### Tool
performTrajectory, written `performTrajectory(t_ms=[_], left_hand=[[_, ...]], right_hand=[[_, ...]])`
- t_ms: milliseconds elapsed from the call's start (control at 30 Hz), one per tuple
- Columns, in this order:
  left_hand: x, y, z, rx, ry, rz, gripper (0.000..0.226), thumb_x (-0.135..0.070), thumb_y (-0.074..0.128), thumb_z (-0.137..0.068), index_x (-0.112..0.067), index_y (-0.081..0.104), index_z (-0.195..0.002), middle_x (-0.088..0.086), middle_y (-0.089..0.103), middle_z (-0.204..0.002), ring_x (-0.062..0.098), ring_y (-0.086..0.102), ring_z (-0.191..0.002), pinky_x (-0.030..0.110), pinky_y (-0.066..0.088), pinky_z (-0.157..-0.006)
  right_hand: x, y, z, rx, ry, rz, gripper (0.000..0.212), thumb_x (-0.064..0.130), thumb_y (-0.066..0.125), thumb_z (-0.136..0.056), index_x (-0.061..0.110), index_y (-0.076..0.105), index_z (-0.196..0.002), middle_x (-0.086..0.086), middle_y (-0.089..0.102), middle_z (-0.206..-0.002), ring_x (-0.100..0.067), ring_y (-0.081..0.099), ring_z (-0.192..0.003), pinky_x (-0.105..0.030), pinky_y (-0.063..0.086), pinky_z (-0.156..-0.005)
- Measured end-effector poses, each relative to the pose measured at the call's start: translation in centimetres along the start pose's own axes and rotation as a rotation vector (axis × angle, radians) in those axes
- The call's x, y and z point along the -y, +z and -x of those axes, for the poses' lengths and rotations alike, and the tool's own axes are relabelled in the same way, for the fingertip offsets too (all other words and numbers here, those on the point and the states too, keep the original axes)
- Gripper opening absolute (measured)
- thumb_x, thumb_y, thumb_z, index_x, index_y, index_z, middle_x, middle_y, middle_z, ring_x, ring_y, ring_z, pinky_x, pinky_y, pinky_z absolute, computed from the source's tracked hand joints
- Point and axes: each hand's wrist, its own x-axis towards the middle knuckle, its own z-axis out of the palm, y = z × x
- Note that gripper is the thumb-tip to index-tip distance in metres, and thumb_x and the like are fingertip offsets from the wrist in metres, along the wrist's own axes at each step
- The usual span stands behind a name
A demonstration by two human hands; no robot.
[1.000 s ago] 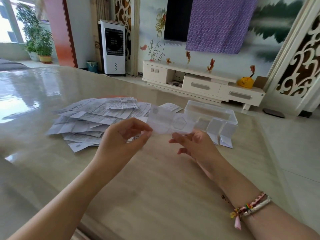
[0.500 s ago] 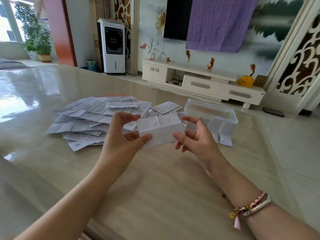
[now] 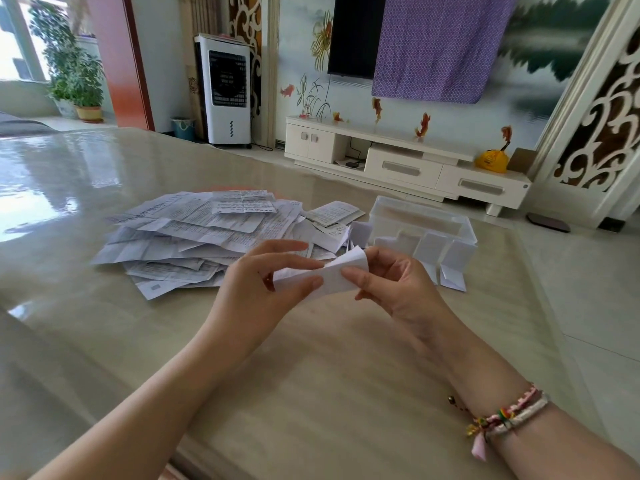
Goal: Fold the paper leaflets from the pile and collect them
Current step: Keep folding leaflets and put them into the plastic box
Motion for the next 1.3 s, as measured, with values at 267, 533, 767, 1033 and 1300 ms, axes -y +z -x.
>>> performTrajectory(t_ms=[267,533,767,1033,1300], left_hand=[[-0.8,-0.3,-0.1,0.134,-0.156,0.218,0.016,-0.027,0.083,-0.067,-0.024,0.079,-0.082,0.006,0.076,-0.089,0.017,0.066,-0.082,0.037,0.048,-0.084],[-0.9,-0.4,0.1,0.172,-0.255,0.279,0.011,-0.007,0.07,-0.082,-0.005,0.075,-0.091,0.003,0.07,-0.073,0.004,0.057,-0.06,0.008,0.039,-0.053],[0.0,-0.3,-0.2,-0.015,-0.207,-0.058,0.019,-0.022,0.077,-0.078,-0.028,0.072,-0.096,-0.018,0.057,-0.068,-0.001,0.042,-0.054,0.01,0.032,-0.053],[-0.5,0.3,0.2,0.051,-0.108,0.079,0.033,-0.025,0.078,-0.075,-0.026,0.065,-0.105,0.0,0.067,-0.075,0.008,0.056,-0.064,0.023,0.048,-0.067],[-1.1,0.3,0.2,0.085,-0.075,0.241,0.01,-0.01,0.075,-0.074,-0.008,0.071,-0.082,0.002,0.073,-0.077,0.011,0.068,-0.073,0.017,0.053,-0.069]], right_hand=[[0.1,-0.5,-0.1,-0.1,0.0,0.002,0.035,0.024,0.076,-0.067,0.017,0.06,-0.096,0.0,0.063,-0.089,-0.012,0.058,-0.085,-0.024,0.048,-0.073],[0.4,-0.5,0.0,-0.106,0.094,-0.2,0.011,0.016,0.073,-0.068,0.017,0.069,-0.078,0.0,0.066,-0.077,-0.011,0.053,-0.064,-0.022,0.043,-0.061],[0.7,-0.5,0.1,-0.154,0.077,-0.27,0.014,0.018,0.071,-0.072,0.016,0.057,-0.074,-0.003,0.063,-0.081,-0.012,0.058,-0.07,-0.021,0.05,-0.058],[1.3,0.8,0.6,-0.154,-0.065,-0.113,0.016,0.017,0.068,-0.077,0.011,0.054,-0.072,-0.01,0.067,-0.073,-0.02,0.064,-0.074,-0.031,0.057,-0.075],[0.5,1.0,0.6,-0.073,-0.074,0.09,0.014,0.015,0.072,-0.078,0.008,0.06,-0.079,-0.009,0.065,-0.079,-0.013,0.057,-0.071,-0.022,0.05,-0.065]])
